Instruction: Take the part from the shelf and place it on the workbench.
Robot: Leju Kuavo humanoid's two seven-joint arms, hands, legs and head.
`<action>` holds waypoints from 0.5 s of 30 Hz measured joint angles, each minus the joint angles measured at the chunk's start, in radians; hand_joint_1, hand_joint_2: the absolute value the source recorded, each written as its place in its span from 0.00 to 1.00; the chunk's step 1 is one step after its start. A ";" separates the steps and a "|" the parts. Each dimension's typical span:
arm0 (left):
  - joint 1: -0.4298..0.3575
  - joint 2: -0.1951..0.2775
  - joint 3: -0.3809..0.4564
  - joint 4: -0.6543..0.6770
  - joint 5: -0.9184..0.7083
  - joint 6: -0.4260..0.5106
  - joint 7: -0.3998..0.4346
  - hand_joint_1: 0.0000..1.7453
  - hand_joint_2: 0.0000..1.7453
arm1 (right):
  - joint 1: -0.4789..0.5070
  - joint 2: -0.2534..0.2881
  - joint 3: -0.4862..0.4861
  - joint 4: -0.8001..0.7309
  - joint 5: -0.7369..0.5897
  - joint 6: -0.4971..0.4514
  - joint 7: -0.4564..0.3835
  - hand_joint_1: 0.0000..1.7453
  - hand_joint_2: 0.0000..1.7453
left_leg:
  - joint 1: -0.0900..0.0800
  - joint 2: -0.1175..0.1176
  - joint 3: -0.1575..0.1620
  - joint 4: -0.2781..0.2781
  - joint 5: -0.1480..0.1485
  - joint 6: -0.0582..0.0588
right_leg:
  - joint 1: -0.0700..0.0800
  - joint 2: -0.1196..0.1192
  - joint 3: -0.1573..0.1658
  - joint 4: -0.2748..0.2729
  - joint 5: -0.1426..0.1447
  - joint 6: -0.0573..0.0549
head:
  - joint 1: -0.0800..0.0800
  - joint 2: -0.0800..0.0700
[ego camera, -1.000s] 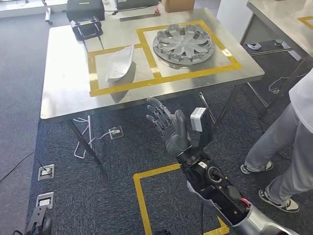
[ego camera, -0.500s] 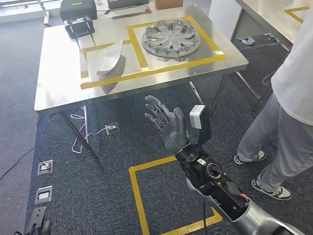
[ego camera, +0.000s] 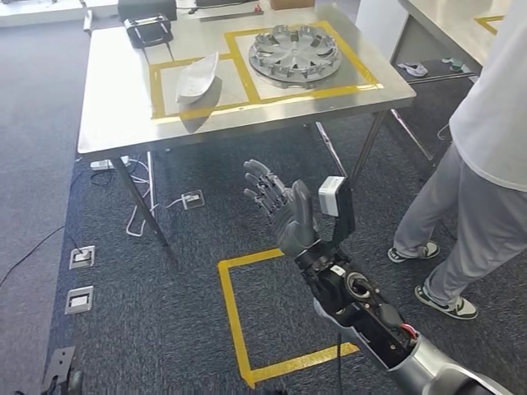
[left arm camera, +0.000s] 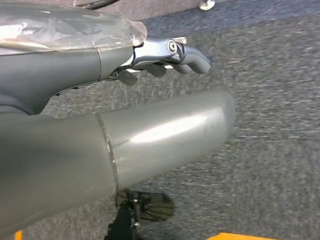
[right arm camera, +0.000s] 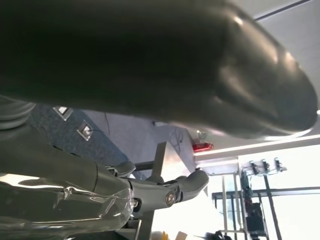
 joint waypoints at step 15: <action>0.009 0.000 0.000 0.001 0.001 0.000 0.000 0.00 0.00 | -0.009 0.003 0.001 0.015 0.001 0.002 -0.002 0.00 0.00 | 0.008 -0.003 -0.169 0.127 -0.029 -0.063 | 0.006 -0.008 0.205 -0.216 0.060 -0.051 | -0.008 0.000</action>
